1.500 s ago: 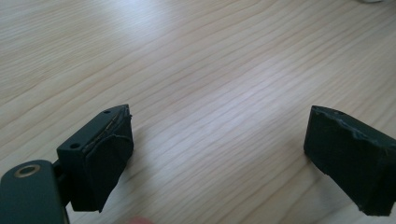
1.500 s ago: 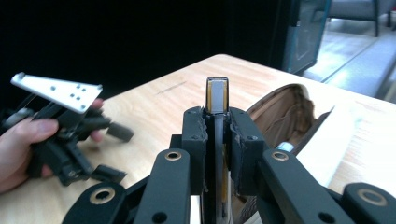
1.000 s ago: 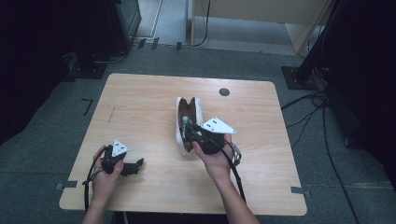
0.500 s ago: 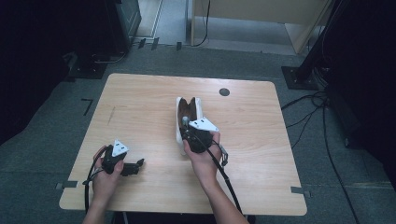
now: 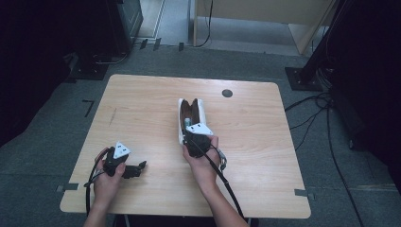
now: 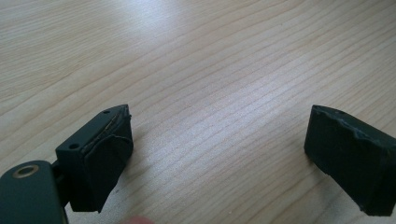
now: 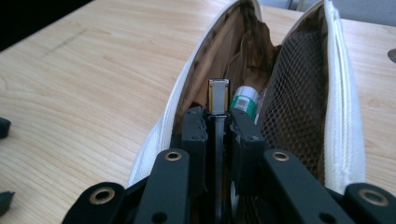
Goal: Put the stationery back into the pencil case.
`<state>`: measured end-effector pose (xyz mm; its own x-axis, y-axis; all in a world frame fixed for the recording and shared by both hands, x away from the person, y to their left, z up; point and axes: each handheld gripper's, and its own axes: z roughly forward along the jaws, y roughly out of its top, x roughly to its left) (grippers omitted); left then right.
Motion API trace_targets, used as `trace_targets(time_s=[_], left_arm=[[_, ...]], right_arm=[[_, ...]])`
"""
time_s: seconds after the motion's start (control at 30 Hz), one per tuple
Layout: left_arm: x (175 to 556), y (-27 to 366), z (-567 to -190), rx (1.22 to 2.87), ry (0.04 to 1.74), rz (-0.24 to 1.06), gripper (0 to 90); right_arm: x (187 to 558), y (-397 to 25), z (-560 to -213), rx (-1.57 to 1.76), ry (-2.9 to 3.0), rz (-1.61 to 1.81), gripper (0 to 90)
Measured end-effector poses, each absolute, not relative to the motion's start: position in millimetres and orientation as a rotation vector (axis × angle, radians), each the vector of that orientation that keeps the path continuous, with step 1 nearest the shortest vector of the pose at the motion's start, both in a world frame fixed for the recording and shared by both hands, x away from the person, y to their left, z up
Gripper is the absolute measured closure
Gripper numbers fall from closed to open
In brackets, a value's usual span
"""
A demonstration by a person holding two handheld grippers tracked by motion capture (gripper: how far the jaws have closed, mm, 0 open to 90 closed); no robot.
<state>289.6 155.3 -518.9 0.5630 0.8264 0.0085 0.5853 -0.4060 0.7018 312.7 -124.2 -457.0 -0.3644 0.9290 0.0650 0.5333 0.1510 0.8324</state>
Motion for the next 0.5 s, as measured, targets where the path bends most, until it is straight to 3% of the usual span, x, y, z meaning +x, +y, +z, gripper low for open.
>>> trace_targets(time_s=[0.5], left_arm=[[290.1,154.4,-519.0,2.137,1.125,0.468,8.2]], right_arm=[[318.2,-119.6,-470.9,1.412,2.001,1.061,76.9]])
